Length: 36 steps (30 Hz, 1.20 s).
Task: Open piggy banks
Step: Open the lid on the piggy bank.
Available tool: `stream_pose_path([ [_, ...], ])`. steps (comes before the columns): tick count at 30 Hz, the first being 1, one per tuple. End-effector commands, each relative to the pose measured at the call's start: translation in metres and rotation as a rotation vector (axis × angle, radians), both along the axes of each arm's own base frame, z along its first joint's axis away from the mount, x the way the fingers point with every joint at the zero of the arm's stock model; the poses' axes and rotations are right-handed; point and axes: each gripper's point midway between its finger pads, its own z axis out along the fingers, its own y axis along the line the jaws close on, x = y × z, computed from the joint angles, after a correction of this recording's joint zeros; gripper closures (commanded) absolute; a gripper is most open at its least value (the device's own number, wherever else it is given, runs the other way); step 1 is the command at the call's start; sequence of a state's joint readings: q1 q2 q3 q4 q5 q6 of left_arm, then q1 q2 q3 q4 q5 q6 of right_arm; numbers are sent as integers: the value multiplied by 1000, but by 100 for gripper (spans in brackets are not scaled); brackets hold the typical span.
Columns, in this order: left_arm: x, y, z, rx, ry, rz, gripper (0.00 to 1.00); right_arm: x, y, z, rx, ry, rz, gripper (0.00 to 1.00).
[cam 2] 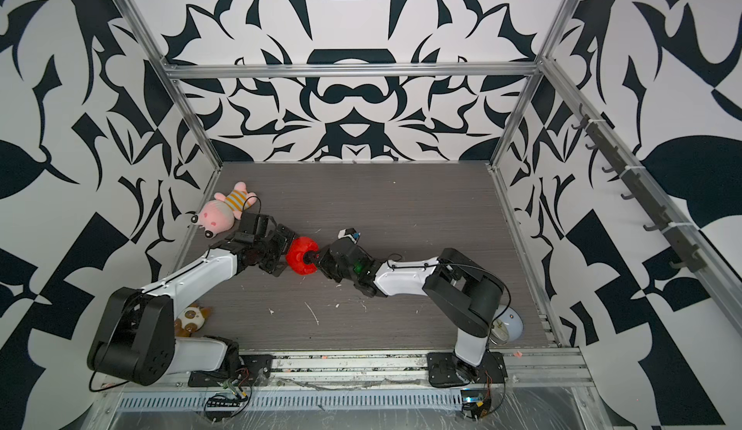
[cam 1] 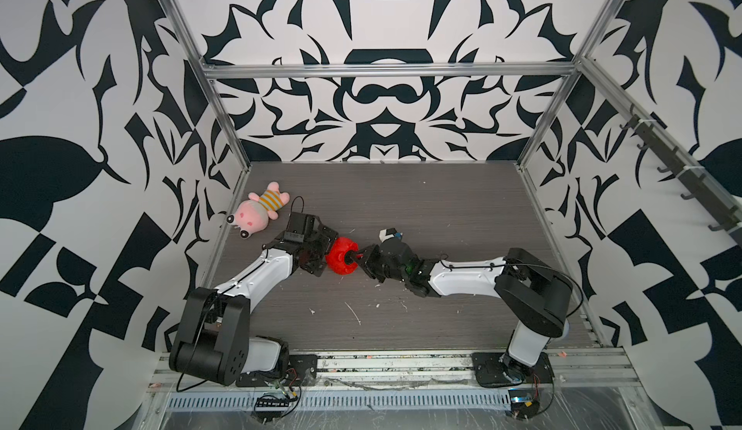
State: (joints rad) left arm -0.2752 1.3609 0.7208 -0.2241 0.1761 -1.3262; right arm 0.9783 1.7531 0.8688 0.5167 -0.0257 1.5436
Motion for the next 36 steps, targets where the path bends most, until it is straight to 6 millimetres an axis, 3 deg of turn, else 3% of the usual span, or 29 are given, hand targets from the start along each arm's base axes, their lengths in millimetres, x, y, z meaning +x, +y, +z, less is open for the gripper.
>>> stream_pose_path([
  [1, 0, 1, 7, 15, -22, -13, 0, 10, -2, 45, 190, -3, -127, 72],
  [5, 1, 1, 8, 14, -27, -14, 1, 10, -3, 38, 236, 51, -187, 74],
  [14, 1, 2, 9, 15, -36, -6, 0, 5, 23, 17, 337, 127, -201, 77],
  [22, 2, 1, 7, 11, -38, -8, 0, 14, 9, 22, 336, 67, -278, 77],
  [36, -3, -1, -2, -4, -17, -14, 0, 15, 30, 24, 370, 99, -224, 78],
])
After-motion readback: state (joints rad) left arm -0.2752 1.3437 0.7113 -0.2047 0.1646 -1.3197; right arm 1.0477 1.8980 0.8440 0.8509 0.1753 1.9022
